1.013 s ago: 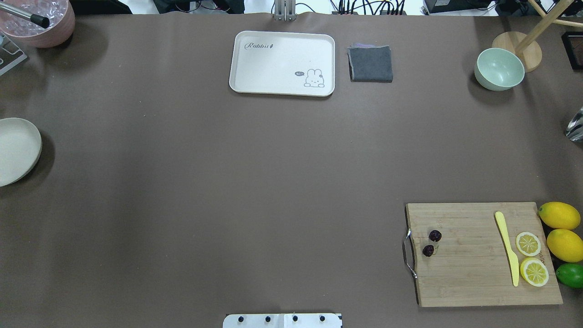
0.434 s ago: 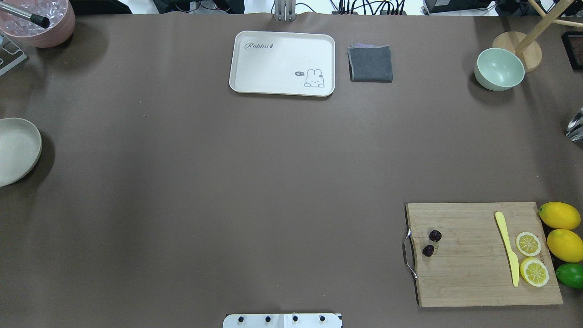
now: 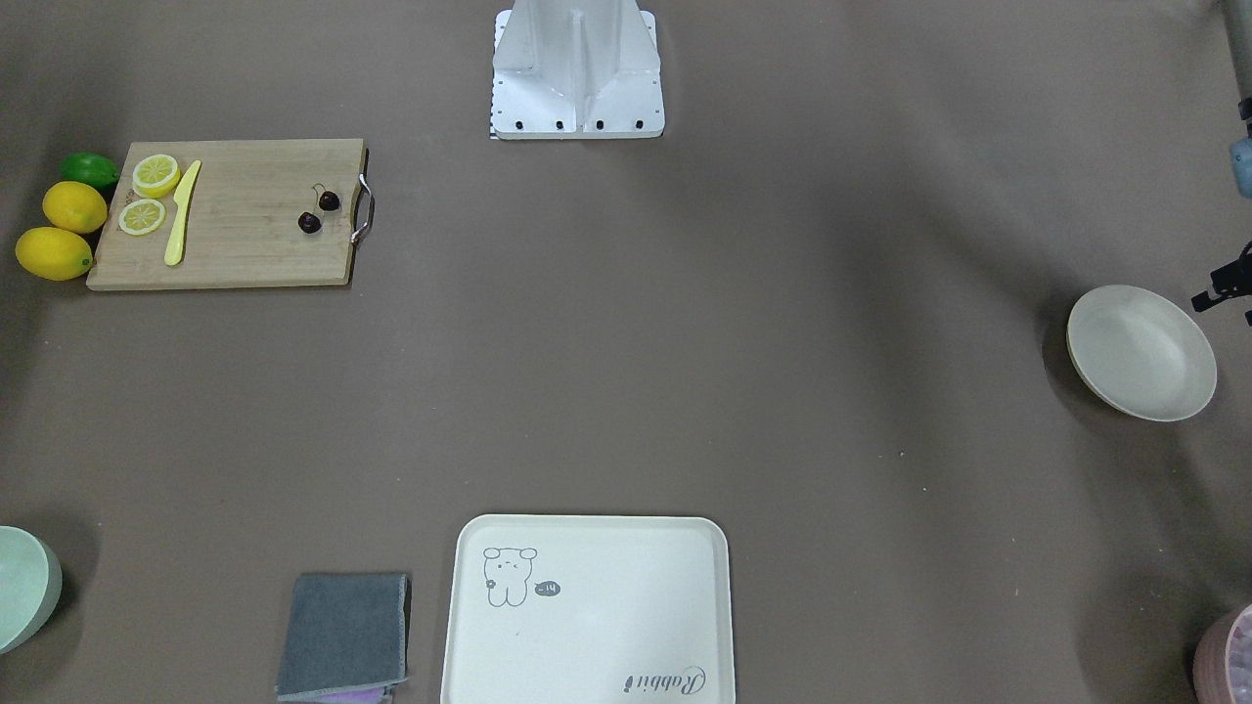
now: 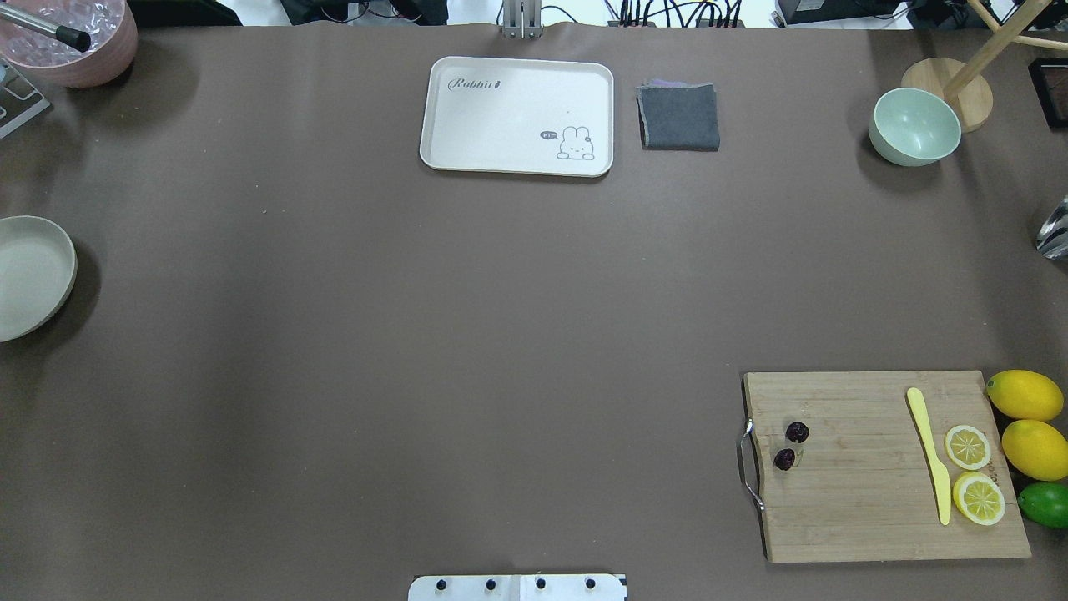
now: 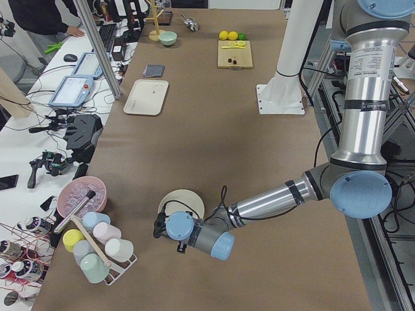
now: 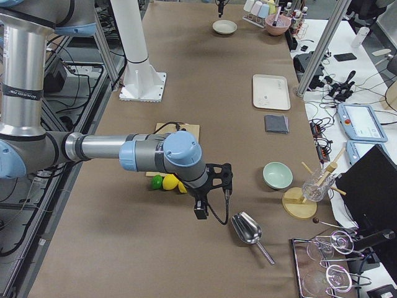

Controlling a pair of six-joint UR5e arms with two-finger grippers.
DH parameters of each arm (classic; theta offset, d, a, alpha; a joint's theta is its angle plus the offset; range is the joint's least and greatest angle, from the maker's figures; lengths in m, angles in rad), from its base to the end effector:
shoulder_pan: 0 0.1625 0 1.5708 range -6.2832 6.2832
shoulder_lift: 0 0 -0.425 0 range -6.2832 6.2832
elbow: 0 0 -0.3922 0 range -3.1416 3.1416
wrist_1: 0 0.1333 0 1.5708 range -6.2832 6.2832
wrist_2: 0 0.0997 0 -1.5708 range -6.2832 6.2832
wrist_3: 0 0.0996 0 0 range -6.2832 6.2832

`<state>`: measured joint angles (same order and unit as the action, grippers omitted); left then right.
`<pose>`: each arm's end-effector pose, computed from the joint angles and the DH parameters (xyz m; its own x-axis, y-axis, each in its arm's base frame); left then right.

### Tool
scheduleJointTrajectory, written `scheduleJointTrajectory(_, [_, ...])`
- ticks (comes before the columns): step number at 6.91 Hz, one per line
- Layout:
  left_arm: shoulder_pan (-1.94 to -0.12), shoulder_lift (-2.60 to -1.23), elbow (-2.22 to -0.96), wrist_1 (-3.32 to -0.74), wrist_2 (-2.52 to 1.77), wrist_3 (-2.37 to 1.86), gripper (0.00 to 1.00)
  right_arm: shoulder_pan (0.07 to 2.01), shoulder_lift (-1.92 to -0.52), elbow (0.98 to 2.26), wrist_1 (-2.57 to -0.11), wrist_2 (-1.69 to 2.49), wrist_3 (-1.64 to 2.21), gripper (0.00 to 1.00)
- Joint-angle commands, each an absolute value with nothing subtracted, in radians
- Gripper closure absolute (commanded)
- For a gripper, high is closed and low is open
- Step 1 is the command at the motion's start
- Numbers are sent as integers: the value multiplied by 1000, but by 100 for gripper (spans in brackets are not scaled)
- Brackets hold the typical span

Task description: Place red cherry on plate

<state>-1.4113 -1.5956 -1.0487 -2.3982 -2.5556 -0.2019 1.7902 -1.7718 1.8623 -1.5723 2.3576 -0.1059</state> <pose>0.0246 -0.4695 0.7943 0.5230 0.1600 -0.8372 -0.0463 0.9861 0.1595 0.1508 -0.3878 0.6047 0.7219 -0.0110 0.6919 -0.1413 0.9765 0.1629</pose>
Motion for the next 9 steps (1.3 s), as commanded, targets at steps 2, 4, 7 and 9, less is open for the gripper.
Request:
scheduleJointTrajectory(2, [-1373,-1595,-1034,-2410,-2556,-285,6,1790,-1772,1862,-1572,2358,-106,0])
scheduleJointTrajectory(4, [-1336,-1606,-1032,-2410,-2521,-340,7,1790,-1770,1864,-1572,2359,-106,0])
scheduleJointTrajectory(7, [-1335,-1606,-1022,-2427,-2505,-338,32,1790,-1767,1867,-1572,2359,-106,0])
scheduleJointTrajectory(9, [-1330,-1606,-989,-2489,-2470,-337,73,1790,-1767,1867,-1572,2359,-106,0])
